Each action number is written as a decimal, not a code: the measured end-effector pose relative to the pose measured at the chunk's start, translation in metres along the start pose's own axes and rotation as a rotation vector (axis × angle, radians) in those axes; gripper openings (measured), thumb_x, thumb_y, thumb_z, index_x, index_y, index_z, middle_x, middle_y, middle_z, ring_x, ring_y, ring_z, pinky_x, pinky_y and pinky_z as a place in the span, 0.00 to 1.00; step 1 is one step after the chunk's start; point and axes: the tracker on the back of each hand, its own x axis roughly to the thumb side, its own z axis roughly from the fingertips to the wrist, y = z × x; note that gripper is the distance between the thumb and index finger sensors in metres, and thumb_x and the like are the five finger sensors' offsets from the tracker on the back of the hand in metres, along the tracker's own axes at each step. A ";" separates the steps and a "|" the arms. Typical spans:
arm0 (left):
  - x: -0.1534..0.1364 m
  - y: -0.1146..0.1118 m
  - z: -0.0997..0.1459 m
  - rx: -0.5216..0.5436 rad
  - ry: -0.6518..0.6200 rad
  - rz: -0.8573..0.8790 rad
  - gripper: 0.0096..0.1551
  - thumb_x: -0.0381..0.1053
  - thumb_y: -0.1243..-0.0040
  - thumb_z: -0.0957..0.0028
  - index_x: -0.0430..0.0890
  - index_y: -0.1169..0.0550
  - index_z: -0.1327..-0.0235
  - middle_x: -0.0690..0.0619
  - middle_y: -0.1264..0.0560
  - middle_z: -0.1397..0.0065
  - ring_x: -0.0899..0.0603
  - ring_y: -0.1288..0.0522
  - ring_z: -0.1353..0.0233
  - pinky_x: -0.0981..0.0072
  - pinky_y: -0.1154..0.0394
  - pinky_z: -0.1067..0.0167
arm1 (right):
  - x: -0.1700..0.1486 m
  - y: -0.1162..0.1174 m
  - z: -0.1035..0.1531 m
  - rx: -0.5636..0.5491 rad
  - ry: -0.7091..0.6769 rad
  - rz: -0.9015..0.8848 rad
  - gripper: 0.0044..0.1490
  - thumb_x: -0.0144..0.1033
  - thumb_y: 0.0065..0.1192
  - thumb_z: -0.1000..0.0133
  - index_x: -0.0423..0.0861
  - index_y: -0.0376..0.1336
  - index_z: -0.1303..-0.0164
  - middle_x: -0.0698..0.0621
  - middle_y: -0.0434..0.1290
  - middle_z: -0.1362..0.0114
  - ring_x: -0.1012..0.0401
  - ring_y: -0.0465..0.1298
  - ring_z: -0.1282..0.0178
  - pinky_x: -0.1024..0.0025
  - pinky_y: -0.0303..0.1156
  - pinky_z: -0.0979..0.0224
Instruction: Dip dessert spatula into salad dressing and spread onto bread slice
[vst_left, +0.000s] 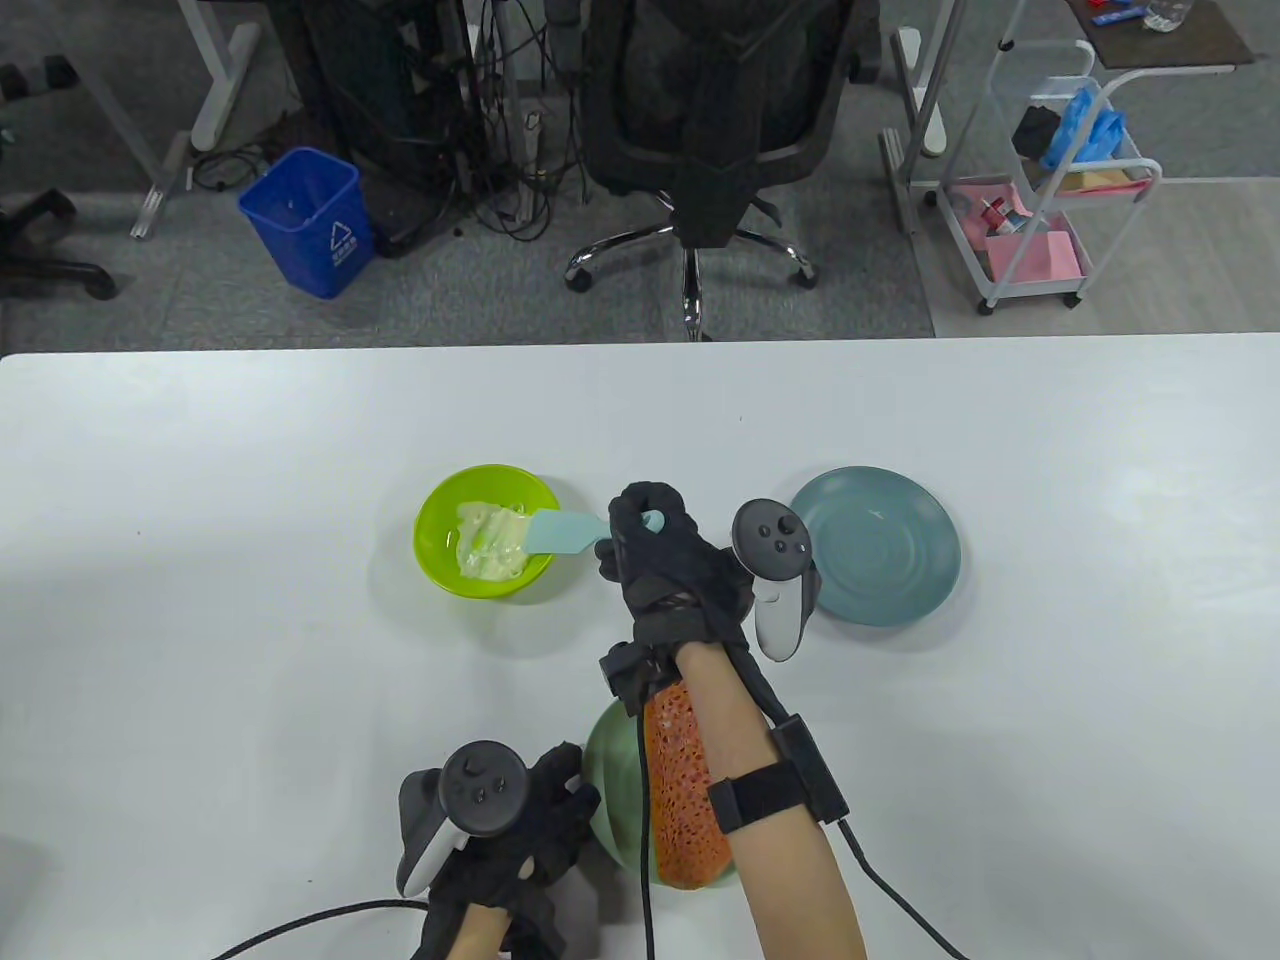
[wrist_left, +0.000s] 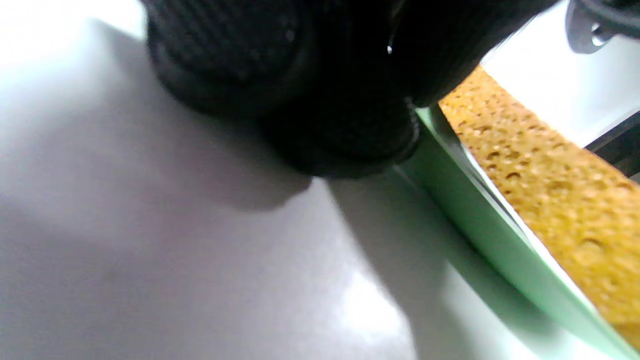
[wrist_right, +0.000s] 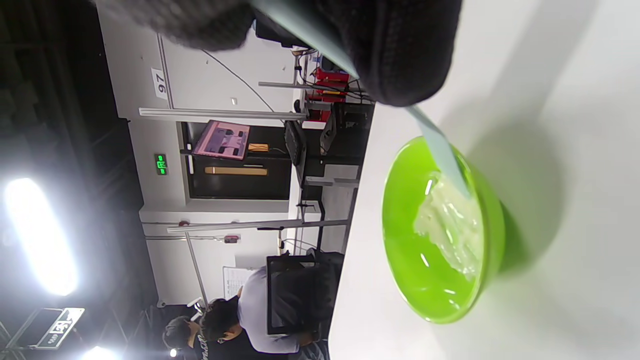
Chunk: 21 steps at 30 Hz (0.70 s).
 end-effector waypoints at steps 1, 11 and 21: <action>0.000 0.000 0.000 0.000 0.000 0.000 0.33 0.54 0.37 0.34 0.37 0.28 0.24 0.55 0.13 0.53 0.53 0.10 0.64 0.68 0.13 0.65 | 0.000 -0.001 0.000 0.003 -0.003 -0.008 0.32 0.48 0.54 0.28 0.46 0.48 0.22 0.34 0.50 0.21 0.36 0.71 0.29 0.56 0.75 0.28; 0.000 0.001 -0.001 -0.006 -0.003 0.005 0.33 0.54 0.37 0.34 0.36 0.28 0.24 0.55 0.13 0.53 0.53 0.10 0.64 0.68 0.13 0.66 | -0.013 -0.013 0.010 0.000 -0.061 -0.231 0.32 0.50 0.55 0.29 0.43 0.51 0.24 0.31 0.54 0.24 0.36 0.74 0.35 0.56 0.78 0.34; 0.000 0.001 -0.001 0.004 0.003 -0.010 0.33 0.55 0.37 0.34 0.37 0.27 0.24 0.56 0.13 0.53 0.54 0.10 0.65 0.68 0.13 0.66 | -0.016 -0.047 0.045 0.018 -0.157 -0.497 0.33 0.53 0.55 0.31 0.41 0.55 0.28 0.30 0.59 0.29 0.36 0.78 0.43 0.57 0.81 0.42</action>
